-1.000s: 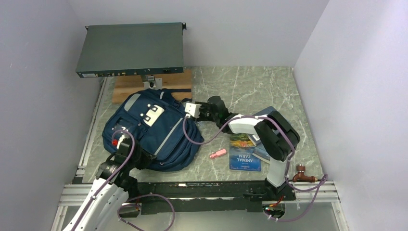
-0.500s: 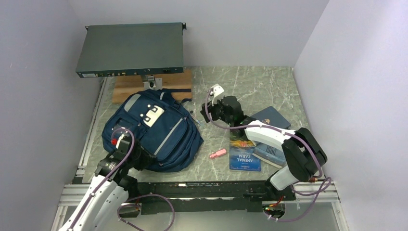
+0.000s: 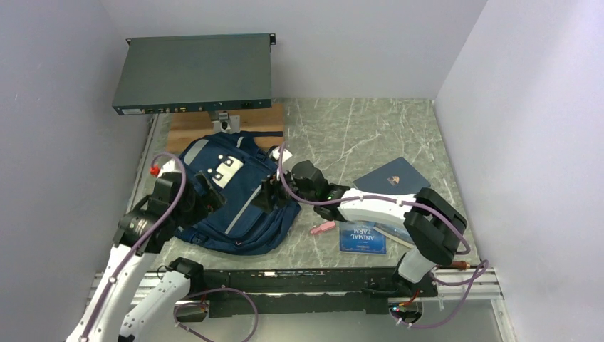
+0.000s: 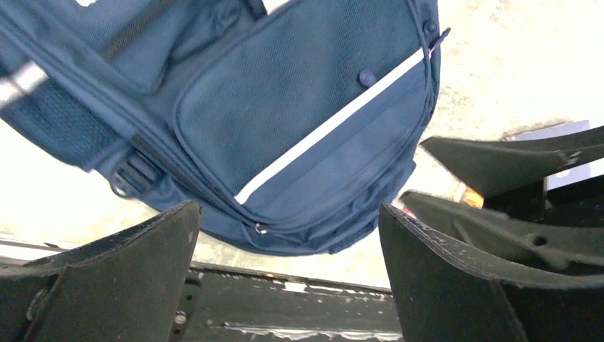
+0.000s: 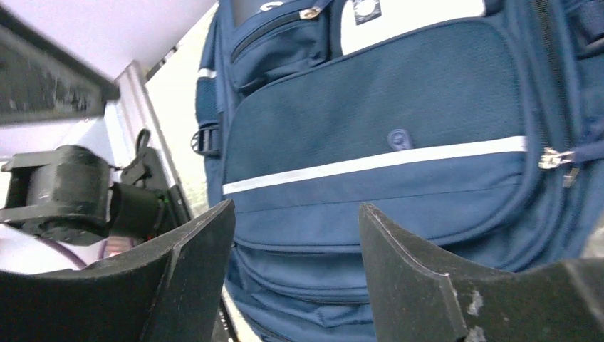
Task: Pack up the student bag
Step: Unzip the student bag at the center of the board.
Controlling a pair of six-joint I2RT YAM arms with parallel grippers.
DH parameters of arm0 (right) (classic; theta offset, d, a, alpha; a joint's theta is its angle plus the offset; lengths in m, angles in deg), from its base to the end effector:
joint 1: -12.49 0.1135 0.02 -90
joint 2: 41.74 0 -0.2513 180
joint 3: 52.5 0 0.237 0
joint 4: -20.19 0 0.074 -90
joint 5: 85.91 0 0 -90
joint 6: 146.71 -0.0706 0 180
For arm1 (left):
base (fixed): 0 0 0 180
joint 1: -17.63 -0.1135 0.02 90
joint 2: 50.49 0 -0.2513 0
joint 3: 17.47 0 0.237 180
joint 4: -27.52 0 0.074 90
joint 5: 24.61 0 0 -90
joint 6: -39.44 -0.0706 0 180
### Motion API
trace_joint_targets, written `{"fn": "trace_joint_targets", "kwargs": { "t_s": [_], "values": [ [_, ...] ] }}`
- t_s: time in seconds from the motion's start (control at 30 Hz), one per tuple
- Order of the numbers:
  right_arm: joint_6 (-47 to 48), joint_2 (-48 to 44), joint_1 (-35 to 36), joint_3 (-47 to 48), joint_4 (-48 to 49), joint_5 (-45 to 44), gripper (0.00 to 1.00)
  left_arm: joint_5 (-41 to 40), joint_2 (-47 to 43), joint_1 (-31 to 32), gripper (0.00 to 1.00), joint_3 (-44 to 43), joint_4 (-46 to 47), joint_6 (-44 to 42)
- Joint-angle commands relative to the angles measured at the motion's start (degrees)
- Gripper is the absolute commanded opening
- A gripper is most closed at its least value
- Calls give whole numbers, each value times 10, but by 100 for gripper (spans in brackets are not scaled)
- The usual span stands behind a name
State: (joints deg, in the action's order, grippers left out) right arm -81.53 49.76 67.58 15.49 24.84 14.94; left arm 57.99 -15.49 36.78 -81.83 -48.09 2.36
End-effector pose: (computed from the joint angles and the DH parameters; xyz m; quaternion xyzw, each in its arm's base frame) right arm 0.2063 0.3189 0.2238 -0.2645 0.7673 0.4308 0.3945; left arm 0.1166 -0.0309 0.2698 -0.2920 0.8792 -0.1703 0.3359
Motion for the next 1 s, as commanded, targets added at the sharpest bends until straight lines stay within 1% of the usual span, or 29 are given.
{"fn": "trace_joint_targets", "kwargs": {
  "t_s": [0.0, 0.07, 0.17, 0.23, 0.3, 0.33, 0.4, 0.47, 0.57, 0.67, 0.73, 0.8, 0.83, 0.87, 0.97],
  "values": [
    [-9, 31, 6, 0, 63, 57, 62, -48, 77, -5, 100, -70, -5, -157],
    [-10, 56, 6, 19, 56, 61, 54, -45, 107, -10, 100, -103, 11, -207],
    [-16, 105, 6, 64, 34, 52, 51, -33, 161, -35, 100, -144, 34, -289],
    [-19, 130, 6, 85, 17, 32, 49, -18, 207, -69, 100, -166, 49, -354],
    [-17, 148, 6, 92, 8, 6, 48, 15, 251, -114, 100, -176, 69, -392],
    [-18, 152, 6, 90, 7, -13, 47, 17, 271, -141, 100, -178, 77, -398],
    [-25, 161, 6, 81, 2, -52, 45, 42, 303, -176, 99, -183, 86, -384],
    [-44, 162, 6, 64, 2, -86, 42, 85, 322, -189, 95, -182, 111, -373],
    [-82, 163, 6, 18, 23, -118, 41, 45, 327, -190, 92, -149, 155, -334],
    [-92, 162, 6, -25, 31, -136, 41, 49, 334, -205, 89, -112, 188, -321],
    [-90, 157, 7, -47, 33, -141, 41, 46, 350, -205, 83, -103, 200, -325],
    [-87, 149, 8, -64, 35, -142, 41, 20, 376, -205, 75, -111, 188, -325],
    [-88, 142, 9, -69, 33, -142, 42, 20, 386, -205, 70, -112, 185, -331],
    [-85, 135, 11, -70, 28, -140, 42, 23, 394, -205, 68, -110, 187, -335],
    [-42, 107, 19, -30, -41, -134, 44, 41, 393, -205, 67, -100, 193, -343]
  ]
}}
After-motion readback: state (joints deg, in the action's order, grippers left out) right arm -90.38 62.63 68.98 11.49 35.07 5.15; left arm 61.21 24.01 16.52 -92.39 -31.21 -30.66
